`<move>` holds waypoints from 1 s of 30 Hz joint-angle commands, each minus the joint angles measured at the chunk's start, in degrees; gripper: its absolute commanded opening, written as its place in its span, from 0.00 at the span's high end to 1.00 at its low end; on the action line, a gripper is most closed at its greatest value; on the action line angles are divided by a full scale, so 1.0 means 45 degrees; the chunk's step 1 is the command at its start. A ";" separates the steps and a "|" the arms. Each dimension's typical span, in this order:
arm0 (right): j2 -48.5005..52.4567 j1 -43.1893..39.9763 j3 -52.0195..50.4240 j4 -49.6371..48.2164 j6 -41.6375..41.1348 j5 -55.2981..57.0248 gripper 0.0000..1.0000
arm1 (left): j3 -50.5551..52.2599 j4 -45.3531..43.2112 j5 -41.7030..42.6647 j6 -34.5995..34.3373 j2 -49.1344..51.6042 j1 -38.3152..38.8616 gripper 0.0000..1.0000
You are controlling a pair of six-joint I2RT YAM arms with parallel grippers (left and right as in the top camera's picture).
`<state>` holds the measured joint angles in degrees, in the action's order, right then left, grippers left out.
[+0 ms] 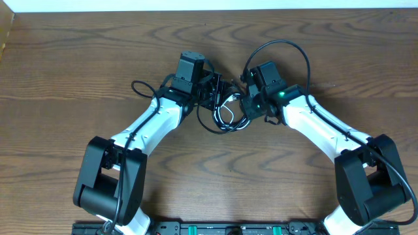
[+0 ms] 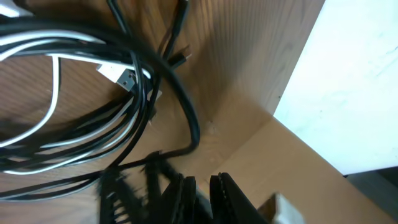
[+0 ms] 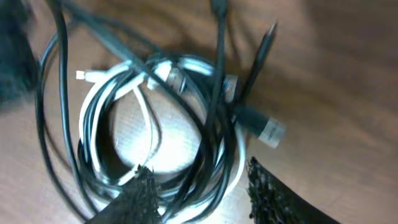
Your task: Untangle cables
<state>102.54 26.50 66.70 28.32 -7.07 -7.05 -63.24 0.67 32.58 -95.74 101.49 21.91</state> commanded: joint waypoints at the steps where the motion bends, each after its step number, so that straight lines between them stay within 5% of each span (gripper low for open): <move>1: -0.0763 0.0063 0.0160 0.0724 -0.0141 -0.0597 0.53 | 0.0053 0.0039 -0.0355 0.0296 0.0073 0.0010 0.84; 11: -0.2725 0.0301 0.0180 0.0316 0.0117 -0.2429 0.66 | 0.0053 0.0049 -0.0311 0.2482 0.0073 -0.0311 0.83; 16: -0.2161 0.0753 0.0175 -0.0185 0.0452 -0.2327 0.67 | 0.0053 0.0117 0.0646 0.4444 0.0063 -0.1234 0.83; 20: -0.1457 0.1035 0.0175 -0.0729 0.0457 -0.1423 0.67 | 0.0053 0.0155 0.1797 0.5955 -0.0136 -0.2074 0.74; 30: 0.0612 0.1049 0.0175 -0.2856 0.1117 0.0510 0.70 | 0.0053 0.1734 0.1846 0.8534 -0.1501 -0.3560 0.64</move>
<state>103.39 31.11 67.07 17.85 -3.99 -12.32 -63.24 7.09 39.90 -64.03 97.62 6.85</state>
